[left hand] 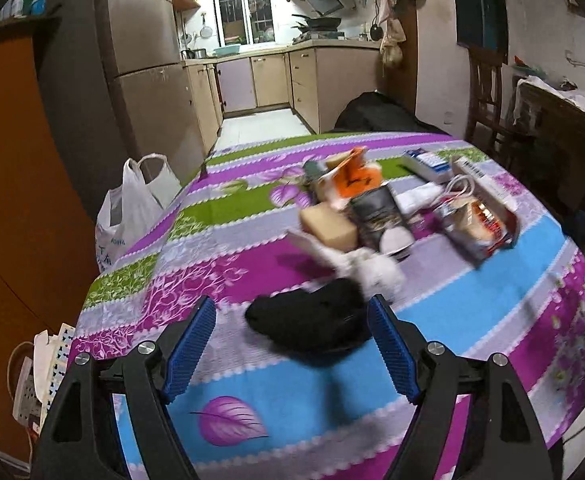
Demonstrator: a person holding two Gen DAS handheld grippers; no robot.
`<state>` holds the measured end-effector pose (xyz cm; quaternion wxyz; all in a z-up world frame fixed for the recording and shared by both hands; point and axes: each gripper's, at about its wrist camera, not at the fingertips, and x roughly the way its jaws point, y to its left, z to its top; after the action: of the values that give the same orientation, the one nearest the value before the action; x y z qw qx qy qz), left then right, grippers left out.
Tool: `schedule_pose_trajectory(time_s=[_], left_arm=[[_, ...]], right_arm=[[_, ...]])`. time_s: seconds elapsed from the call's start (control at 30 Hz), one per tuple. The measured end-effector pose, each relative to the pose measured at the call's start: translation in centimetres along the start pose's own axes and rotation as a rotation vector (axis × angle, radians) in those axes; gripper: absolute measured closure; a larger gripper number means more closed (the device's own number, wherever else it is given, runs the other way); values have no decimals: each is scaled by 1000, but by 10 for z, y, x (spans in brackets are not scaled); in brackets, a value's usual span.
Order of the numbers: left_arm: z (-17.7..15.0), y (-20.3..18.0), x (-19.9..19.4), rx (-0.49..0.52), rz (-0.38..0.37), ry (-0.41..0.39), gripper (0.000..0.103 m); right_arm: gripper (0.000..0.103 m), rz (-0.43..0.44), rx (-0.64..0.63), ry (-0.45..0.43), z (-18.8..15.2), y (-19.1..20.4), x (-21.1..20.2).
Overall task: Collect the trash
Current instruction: 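Grasp the white tablets box with the right gripper while the left gripper grasps the black cloth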
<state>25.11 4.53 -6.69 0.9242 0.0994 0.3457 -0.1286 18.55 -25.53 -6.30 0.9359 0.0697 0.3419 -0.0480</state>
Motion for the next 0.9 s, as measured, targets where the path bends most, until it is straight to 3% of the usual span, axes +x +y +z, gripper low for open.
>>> schedule_pose_trajectory(time_s=[0.23, 0.57, 0.7, 0.8, 0.9], left_arm=[[-7, 13, 26, -12, -63, 44, 24], [-9, 10, 46, -28, -181, 56, 23], [-8, 9, 59, -73, -214, 78, 23], [-8, 9, 63, -106, -233, 95, 23], [-9, 9, 65, -144, -259, 97, 33]], right_arm=[[43, 44, 48, 86, 41, 10, 63], [44, 83, 157, 220, 50, -5, 124], [62, 128, 195, 246, 48, -9, 132], [64, 163, 234, 250, 47, -14, 132], [66, 192, 269, 248, 46, -19, 130]])
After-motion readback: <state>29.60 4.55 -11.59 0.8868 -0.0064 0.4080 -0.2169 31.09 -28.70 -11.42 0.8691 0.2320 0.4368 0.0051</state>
